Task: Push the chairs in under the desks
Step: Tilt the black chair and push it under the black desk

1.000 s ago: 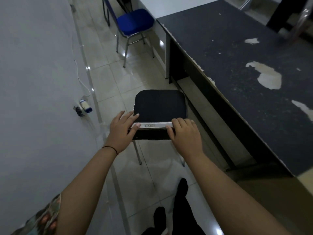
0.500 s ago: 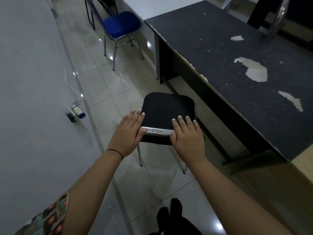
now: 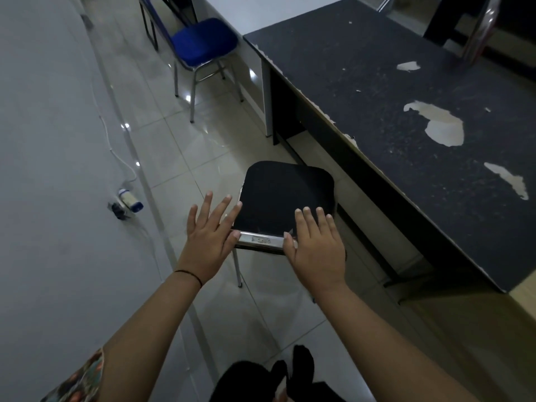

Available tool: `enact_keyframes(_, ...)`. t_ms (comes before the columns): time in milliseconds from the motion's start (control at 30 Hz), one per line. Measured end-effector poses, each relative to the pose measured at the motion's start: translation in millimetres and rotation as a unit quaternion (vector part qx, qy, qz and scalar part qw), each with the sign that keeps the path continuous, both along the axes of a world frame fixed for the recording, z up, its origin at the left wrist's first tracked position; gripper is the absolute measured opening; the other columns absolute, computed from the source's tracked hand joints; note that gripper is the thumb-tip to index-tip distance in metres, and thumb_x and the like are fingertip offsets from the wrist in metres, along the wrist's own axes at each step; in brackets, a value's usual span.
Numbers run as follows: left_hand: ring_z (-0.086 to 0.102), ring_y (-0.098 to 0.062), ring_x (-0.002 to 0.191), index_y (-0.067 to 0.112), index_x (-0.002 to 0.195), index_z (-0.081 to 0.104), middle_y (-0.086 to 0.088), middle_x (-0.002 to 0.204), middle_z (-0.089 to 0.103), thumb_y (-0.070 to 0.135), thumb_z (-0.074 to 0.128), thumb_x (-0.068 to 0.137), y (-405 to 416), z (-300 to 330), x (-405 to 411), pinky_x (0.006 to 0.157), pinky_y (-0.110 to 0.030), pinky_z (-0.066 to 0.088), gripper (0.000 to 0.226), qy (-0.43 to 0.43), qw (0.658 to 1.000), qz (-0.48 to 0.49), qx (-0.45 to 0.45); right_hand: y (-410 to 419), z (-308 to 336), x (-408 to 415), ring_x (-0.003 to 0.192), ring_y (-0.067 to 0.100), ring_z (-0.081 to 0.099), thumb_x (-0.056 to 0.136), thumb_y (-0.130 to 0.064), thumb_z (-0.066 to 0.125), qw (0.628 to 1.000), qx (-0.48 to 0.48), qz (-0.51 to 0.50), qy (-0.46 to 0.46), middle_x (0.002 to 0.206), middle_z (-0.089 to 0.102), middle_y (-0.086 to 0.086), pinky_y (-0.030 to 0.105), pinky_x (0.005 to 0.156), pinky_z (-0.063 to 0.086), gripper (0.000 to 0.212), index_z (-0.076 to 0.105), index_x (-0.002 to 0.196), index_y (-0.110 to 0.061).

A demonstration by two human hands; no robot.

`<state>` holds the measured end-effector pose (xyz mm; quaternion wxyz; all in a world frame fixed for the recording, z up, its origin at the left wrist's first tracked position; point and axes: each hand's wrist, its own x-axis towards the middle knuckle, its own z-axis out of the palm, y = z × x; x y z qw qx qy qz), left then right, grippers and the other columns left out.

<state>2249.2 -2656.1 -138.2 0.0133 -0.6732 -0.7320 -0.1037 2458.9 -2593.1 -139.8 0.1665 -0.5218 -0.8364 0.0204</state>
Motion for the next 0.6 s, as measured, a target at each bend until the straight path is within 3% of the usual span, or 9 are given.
enact_keyframes(167,0.0,-0.022,0.144,0.028,0.145,0.022,-0.005,0.151,0.028,0.049,0.01,0.099,23.1,0.0,-23.2,0.115,-0.036,-0.008,0.052,-0.013,0.999,-0.035,-0.009,9.9,-3.9,-10.6,0.115,0.037,0.058,0.098,-0.045,0.027,0.999,0.008,-0.031,-0.02,0.121,0.064,0.015,0.05,0.103,0.04,0.056,0.065,0.119,-0.01)
enact_keyframes(433,0.024,-0.022,0.139,0.02,0.139,0.038,-0.006,0.145,0.041,0.047,0.012,0.099,94.0,6.3,-76.3,0.116,-0.034,0.005,0.055,-0.011,0.988,-0.151,-0.04,44.2,-3.1,-58.7,0.112,0.037,0.059,0.091,-0.044,0.037,0.99,0.006,-0.14,-0.008,0.12,0.065,0.014,0.05,0.096,0.044,0.05,0.067,0.117,-0.012)
enact_keyframes(500,0.03,-0.022,0.137,0.018,0.136,0.044,-0.006,0.141,0.046,0.044,0.018,0.099,108.0,6.9,-88.0,0.114,-0.034,0.011,0.053,-0.002,0.98,-0.195,-0.039,48.5,-5.7,-69.5,0.111,0.037,0.06,0.09,-0.043,0.038,0.987,0.013,-0.161,0.003,0.118,0.066,0.014,0.049,0.095,0.045,0.049,0.067,0.115,-0.012)
enact_keyframes(600,0.022,-0.017,0.14,0.017,0.139,0.041,-0.004,0.146,0.039,0.046,0.032,0.091,122.4,8.7,-97.3,0.115,-0.03,0.01,0.057,-0.024,0.971,-0.232,-0.05,49.3,-11.8,-76.8,0.108,0.037,0.061,0.088,-0.04,0.039,0.982,0.038,-0.187,0.013,0.116,0.067,0.014,0.049,0.091,0.046,0.047,0.069,0.112,-0.013)
